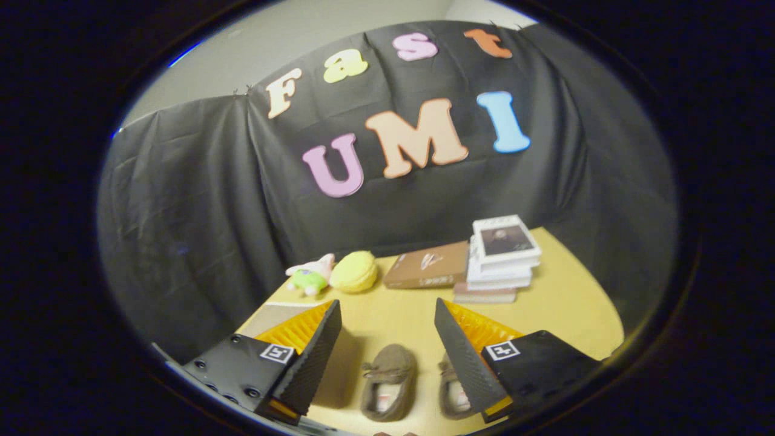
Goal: Open the storage box then place both shoes into the box .Put the left shoe in first, then the right shoe, with the right side of both shoes facing outward in a uniform manner.
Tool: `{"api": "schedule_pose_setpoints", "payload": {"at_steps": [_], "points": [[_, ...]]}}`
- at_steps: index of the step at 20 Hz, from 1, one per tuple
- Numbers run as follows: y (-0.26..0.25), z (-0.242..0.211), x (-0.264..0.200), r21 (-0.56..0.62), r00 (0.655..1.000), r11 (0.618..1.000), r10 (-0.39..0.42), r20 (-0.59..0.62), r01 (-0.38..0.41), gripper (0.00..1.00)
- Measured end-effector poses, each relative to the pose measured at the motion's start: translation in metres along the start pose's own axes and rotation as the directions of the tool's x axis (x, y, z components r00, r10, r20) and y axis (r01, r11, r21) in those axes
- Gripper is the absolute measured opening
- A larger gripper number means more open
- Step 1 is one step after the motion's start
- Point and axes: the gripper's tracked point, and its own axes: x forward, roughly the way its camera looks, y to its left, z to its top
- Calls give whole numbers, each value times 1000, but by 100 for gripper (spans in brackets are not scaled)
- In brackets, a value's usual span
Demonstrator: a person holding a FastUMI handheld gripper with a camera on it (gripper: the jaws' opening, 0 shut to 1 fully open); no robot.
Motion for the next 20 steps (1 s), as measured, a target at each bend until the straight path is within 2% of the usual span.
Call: {"api": "schedule_pose_setpoints", "payload": {"at_steps": [3,6,12,14,17,20], "points": [[16,-37,6,76,992,996,60,-111,-52,97],[33,-76,9,205,964,974,141,-226,-94,97],[45,-133,14,408,897,913,195,-396,-19,98],[54,-150,9,500,868,866,251,-429,-3,98],[70,-168,3,641,818,765,333,-469,56,98],[80,-182,1,701,794,708,373,-481,93,98]]}}
